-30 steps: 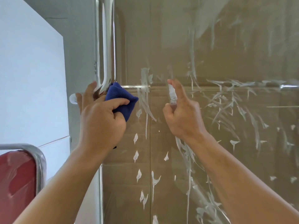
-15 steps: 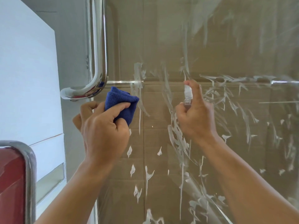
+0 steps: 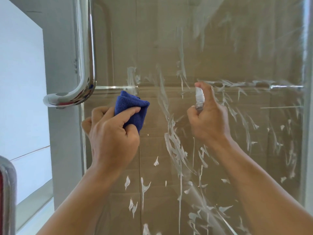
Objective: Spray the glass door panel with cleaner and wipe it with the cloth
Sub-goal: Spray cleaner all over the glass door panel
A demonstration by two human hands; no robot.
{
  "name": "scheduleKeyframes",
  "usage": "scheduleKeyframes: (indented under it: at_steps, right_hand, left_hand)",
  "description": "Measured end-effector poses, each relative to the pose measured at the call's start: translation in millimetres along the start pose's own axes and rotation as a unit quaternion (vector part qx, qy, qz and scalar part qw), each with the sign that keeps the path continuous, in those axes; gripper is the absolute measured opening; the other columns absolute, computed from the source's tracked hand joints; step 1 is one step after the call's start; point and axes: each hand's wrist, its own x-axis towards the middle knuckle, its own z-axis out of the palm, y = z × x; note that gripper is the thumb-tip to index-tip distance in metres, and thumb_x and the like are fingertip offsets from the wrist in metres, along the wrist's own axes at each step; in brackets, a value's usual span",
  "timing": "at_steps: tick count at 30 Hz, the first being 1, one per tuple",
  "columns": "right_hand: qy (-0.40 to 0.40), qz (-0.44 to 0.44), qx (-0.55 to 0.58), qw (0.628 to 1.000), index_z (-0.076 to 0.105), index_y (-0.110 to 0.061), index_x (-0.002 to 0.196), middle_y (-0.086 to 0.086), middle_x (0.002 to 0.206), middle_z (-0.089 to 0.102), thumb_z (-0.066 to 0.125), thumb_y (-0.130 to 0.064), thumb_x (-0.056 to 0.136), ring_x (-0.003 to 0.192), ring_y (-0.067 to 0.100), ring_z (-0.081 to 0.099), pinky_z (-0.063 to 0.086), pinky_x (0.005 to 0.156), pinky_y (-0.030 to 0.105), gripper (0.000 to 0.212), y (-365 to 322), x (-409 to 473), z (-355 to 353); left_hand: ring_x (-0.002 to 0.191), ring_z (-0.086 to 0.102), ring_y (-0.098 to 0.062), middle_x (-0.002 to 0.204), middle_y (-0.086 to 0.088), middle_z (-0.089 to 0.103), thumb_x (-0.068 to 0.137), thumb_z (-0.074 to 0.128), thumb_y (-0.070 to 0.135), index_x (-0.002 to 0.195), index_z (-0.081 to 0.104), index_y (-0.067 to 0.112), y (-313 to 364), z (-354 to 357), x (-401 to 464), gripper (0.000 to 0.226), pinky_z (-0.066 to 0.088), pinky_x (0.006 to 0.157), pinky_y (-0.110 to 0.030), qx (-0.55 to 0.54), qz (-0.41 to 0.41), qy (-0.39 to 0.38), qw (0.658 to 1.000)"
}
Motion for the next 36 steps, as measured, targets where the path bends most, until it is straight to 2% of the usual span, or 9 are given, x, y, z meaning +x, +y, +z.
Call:
scheduleKeyframes:
  at_steps: [5, 13, 15, 18, 21, 25, 29, 33, 36]
  right_hand:
    - [0.004, -0.009, 0.005, 1.0, 0.04, -0.031, 0.143, -0.004, 0.049, 0.05, 0.055, -0.008, 0.09, 0.041, 0.007, 0.045, 0.04, 0.056, 0.021, 0.059, 8.8, 9.9, -3.7]
    - [0.052, -0.013, -0.001, 0.999, 0.043, -0.025, 0.14, 0.0, 0.055, 0.052, 0.053, -0.007, 0.09, 0.044, 0.014, 0.049, 0.04, 0.054, 0.023, 0.054, 7.0, 28.5, -10.7]
    - [0.029, -0.007, 0.0, 1.0, 0.04, -0.029, 0.144, 0.0, 0.055, 0.053, 0.053, -0.007, 0.091, 0.044, 0.013, 0.047, 0.042, 0.055, 0.023, 0.059, 9.2, 27.1, -14.2]
    - [0.018, 0.011, -0.014, 1.0, 0.042, -0.034, 0.141, -0.002, 0.052, 0.052, 0.053, -0.009, 0.089, 0.042, 0.013, 0.045, 0.042, 0.059, 0.025, 0.059, 13.6, 20.8, -18.6]
    - [0.029, 0.025, -0.034, 0.999, 0.045, -0.032, 0.138, -0.001, 0.059, 0.059, 0.053, -0.008, 0.089, 0.049, 0.017, 0.055, 0.051, 0.058, 0.034, 0.055, 19.7, 16.4, -23.9]
    - [0.026, 0.045, -0.038, 0.998, 0.039, -0.033, 0.144, -0.002, 0.057, 0.057, 0.053, -0.01, 0.092, 0.047, 0.017, 0.054, 0.05, 0.06, 0.031, 0.058, 28.5, 16.6, -35.3]
    - [0.051, 0.035, -0.049, 0.997, 0.044, -0.034, 0.137, -0.003, 0.052, 0.054, 0.055, -0.009, 0.089, 0.043, 0.013, 0.05, 0.046, 0.061, 0.028, 0.055, 35.0, 16.2, -44.5]
    - [0.043, 0.047, -0.048, 0.997, 0.043, -0.033, 0.138, -0.004, 0.052, 0.052, 0.055, -0.009, 0.087, 0.042, 0.011, 0.045, 0.051, 0.07, 0.031, 0.058, 41.9, 16.6, -52.2]
    - [0.039, 0.043, -0.05, 0.997, 0.044, -0.034, 0.138, 0.0, 0.052, 0.055, 0.055, -0.01, 0.086, 0.043, 0.014, 0.048, 0.051, 0.066, 0.031, 0.058, 45.3, 16.4, -57.2]
  left_hand:
    - [0.096, 0.037, -0.007, 0.09, 0.02, 0.064, 0.07, 0.044, 0.012, 0.109, 0.072, 0.039, 7.7, 10.4, 1.8, 0.055, 0.043, 0.087, -0.056, 0.013, -0.001, 0.001, 1.0]
    - [0.09, 0.04, -0.008, 0.09, 0.022, 0.059, 0.07, 0.044, 0.012, 0.11, 0.072, 0.037, 17.3, 20.8, 10.3, 0.055, 0.045, 0.087, -0.056, -0.013, 0.017, 0.0, 1.0]
    - [0.09, 0.048, -0.013, 0.093, 0.021, 0.059, 0.07, 0.045, 0.012, 0.112, 0.072, 0.035, 19.8, 21.5, 11.1, 0.055, 0.048, 0.087, -0.049, -0.042, 0.01, -0.008, 0.999]
    - [0.083, 0.055, -0.006, 0.094, 0.02, 0.058, 0.072, 0.046, 0.012, 0.117, 0.07, 0.036, 23.0, 23.9, 10.5, 0.056, 0.048, 0.073, -0.027, -0.088, -0.023, -0.037, 0.995]
    - [0.087, 0.054, 0.0, 0.094, 0.023, 0.056, 0.077, 0.052, 0.005, 0.12, 0.068, 0.034, 27.0, 27.3, 7.3, 0.055, 0.042, 0.067, -0.017, -0.091, -0.03, -0.061, 0.994]
    - [0.088, 0.055, -0.001, 0.095, 0.019, 0.057, 0.079, 0.054, 0.002, 0.122, 0.068, 0.034, 33.4, 30.3, 5.2, 0.056, 0.045, 0.07, -0.021, -0.095, -0.035, -0.073, 0.992]
    - [0.09, 0.055, 0.0, 0.092, 0.022, 0.054, 0.079, 0.053, 0.004, 0.123, 0.067, 0.035, 41.5, 33.2, 6.5, 0.055, 0.047, 0.072, -0.022, -0.098, -0.04, -0.08, 0.991]
    - [0.085, 0.055, -0.002, 0.094, 0.018, 0.055, 0.08, 0.054, 0.004, 0.124, 0.067, 0.035, 50.6, 37.0, 5.9, 0.055, 0.047, 0.072, -0.023, -0.097, -0.05, -0.093, 0.99]
    - [0.077, 0.057, -0.006, 0.095, 0.018, 0.054, 0.081, 0.054, 0.003, 0.125, 0.066, 0.035, 57.4, 39.5, 4.7, 0.055, 0.045, 0.069, -0.02, -0.095, -0.053, -0.096, 0.989]
